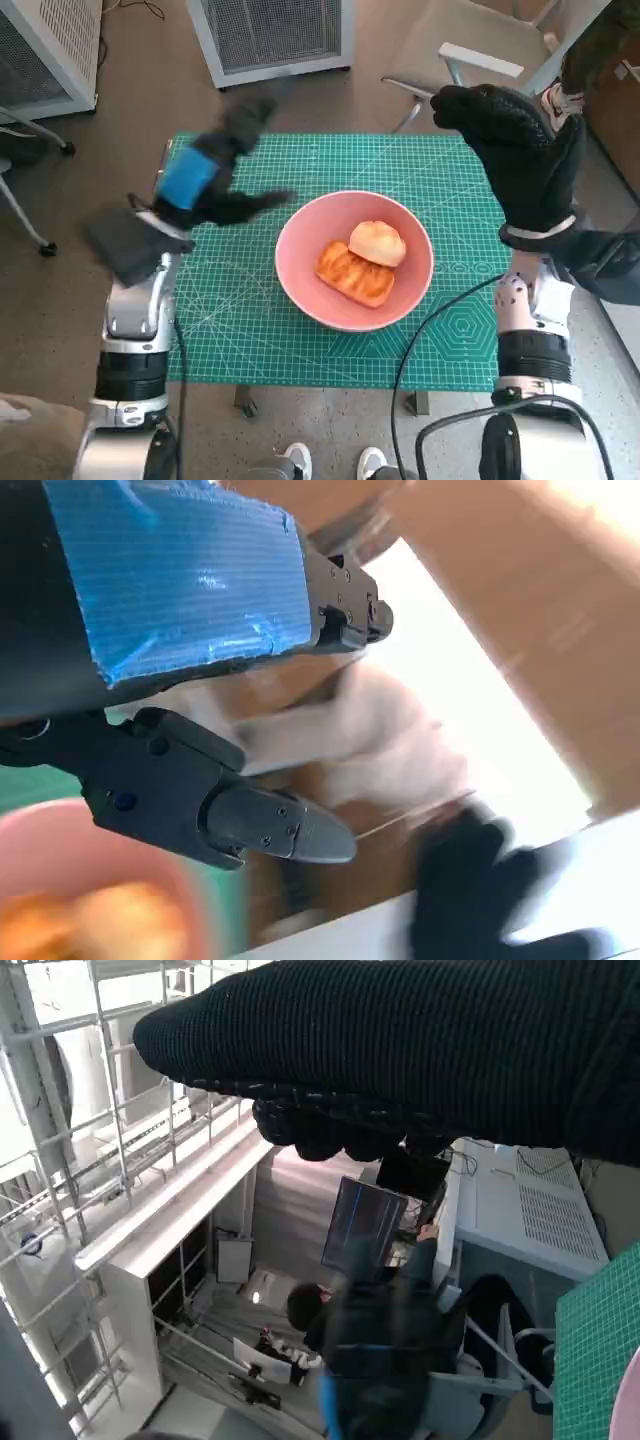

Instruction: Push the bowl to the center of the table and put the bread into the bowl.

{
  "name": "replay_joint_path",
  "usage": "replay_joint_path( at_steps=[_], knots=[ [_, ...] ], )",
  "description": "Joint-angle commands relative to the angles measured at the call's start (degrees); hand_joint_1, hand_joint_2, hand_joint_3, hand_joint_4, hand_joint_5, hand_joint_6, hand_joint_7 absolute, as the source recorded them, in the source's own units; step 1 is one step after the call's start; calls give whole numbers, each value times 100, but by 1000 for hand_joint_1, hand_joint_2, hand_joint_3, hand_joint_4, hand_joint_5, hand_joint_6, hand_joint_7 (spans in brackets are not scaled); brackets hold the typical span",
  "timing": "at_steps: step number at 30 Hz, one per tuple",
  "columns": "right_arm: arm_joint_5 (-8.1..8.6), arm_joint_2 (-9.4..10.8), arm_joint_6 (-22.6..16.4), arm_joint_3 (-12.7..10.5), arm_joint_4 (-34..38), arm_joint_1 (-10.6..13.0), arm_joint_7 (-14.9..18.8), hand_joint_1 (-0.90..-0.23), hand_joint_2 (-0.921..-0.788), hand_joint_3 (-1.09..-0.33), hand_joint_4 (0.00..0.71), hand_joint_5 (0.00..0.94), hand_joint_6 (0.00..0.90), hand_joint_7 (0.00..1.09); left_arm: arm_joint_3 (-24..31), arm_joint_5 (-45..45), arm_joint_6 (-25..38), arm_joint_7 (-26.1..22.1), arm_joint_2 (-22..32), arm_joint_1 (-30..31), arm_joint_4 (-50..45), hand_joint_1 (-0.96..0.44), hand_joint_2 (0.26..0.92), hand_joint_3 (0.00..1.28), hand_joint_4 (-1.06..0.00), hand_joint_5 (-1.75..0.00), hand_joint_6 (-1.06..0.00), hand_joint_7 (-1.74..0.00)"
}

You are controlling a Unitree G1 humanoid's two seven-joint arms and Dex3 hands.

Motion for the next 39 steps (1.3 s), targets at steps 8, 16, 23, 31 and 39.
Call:
replay_joint_path(
  at_steps=[8, 16, 23, 31, 39],
  knots=[
    [-131, -2, -3, 7, 131, -257, -168, -608, -921, -548, 182, 0, 246, 126, 232, -757, -49, 56, -115, 215, -365, -698, 921, 316, -60, -13, -212, -22],
    [-202, 23, -24, 28, 170, -380, -257, -613, -921, -553, 181, 0, 247, 128, 209, -767, 61, 408, -169, 353, -756, -648, 921, 277, -72, -14, -222, -32],
    [-239, 51, -17, 84, 119, -395, -309, -604, -921, -555, 182, 1, 248, 130, 144, -685, -23, 593, -231, 421, -949, -632, 921, 260, -80, -15, -224, -37],
    [-235, 34, 24, 157, 39, -409, -320, -606, -921, -549, 184, 1, 251, 131, 40, -515, -231, 661, -215, 439, -1081, -621, 921, 248, -90, -15, -239, -51],
    [-219, 2, 17, 158, 29, -390, -299, -616, -921, -548, 184, 1, 248, 128, -3, -475, -275, 659, -190, 438, -1107, -628, 921, 244, -95, -14, -247, -61]
  ],
)
